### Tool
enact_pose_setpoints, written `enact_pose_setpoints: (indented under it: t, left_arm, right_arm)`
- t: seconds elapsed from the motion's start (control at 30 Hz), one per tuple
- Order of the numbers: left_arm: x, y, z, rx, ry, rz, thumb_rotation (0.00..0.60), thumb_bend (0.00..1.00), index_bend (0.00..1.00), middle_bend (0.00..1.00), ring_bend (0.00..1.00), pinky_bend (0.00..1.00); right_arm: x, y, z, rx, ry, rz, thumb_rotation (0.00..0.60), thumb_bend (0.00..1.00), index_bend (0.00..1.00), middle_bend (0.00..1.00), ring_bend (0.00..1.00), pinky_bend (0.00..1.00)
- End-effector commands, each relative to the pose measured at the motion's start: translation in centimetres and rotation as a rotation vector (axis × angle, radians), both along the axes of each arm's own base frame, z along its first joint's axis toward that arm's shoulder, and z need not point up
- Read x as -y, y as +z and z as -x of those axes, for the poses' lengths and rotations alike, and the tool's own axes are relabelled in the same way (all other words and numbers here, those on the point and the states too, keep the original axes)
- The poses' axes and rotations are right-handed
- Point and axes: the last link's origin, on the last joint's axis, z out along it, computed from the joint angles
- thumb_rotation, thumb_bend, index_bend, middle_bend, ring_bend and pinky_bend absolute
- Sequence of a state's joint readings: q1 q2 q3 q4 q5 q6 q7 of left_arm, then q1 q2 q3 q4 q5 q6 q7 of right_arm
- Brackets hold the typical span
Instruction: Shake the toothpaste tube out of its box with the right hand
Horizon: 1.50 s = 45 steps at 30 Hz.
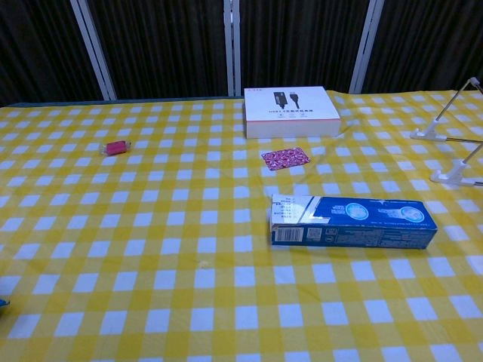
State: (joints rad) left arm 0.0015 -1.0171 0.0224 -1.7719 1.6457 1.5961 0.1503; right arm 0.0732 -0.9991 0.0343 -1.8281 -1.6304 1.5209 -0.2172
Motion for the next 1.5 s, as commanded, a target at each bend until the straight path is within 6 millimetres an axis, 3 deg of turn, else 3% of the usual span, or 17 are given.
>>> enact_pose_setpoints:
  t: [0.03,0.4,0.6,0.77,0.9,1.23,1.5]
  left_arm:
    - [0.0,0.0,0.1,-0.001,0.003,0.000,0.600,0.00,0.00,0.00,0.00,0.00]
    - [-0.4,-0.3,0.2,-0.002,0.019,0.009,0.600,0.00,0.00,0.00,0.00,0.00]
    - [-1.3,-0.9,0.4,-0.011,0.041,0.023,0.600,0.00,0.00,0.00,0.00,0.00]
    - [-1.7,-1.0,0.5,-0.016,0.059,0.024,0.600,0.00,0.00,0.00,0.00,0.00]
    - [-2.0,-1.2,0.8,-0.021,0.075,0.026,0.600,0.00,0.00,0.00,0.00,0.00]
    - [-2.4,-1.4,1.2,-0.028,0.101,0.035,0.600,0.00,0.00,0.00,0.00,0.00]
    - [-2.4,-1.6,1.1,-0.030,0.100,0.038,0.600,0.00,0.00,0.00,0.00,0.00]
  right_arm:
    - [0.0,0.0,0.0,0.002,0.001,0.000,0.600,0.00,0.00,0.00,0.00,0.00]
    - [1.1,-1.2,0.6,0.083,-0.028,-0.081,0.600,0.00,0.00,0.00,0.00,0.00]
    - [6.6,-5.0,0.8,0.068,0.023,-0.209,0.600,0.00,0.00,0.00,0.00,0.05]
    - [9.8,-7.6,0.5,0.031,0.018,-0.307,0.600,0.00,0.02,0.03,0.00,0.12]
    - [11.2,-9.4,0.1,0.009,0.011,-0.374,0.600,0.00,0.04,0.08,0.02,0.16]
    - [12.7,-13.8,-2.7,0.011,0.028,-0.481,0.600,0.00,0.14,0.20,0.15,0.26]
    - [13.2,-16.8,-4.1,-0.016,0.046,-0.487,0.600,0.02,0.20,0.24,0.19,0.29]
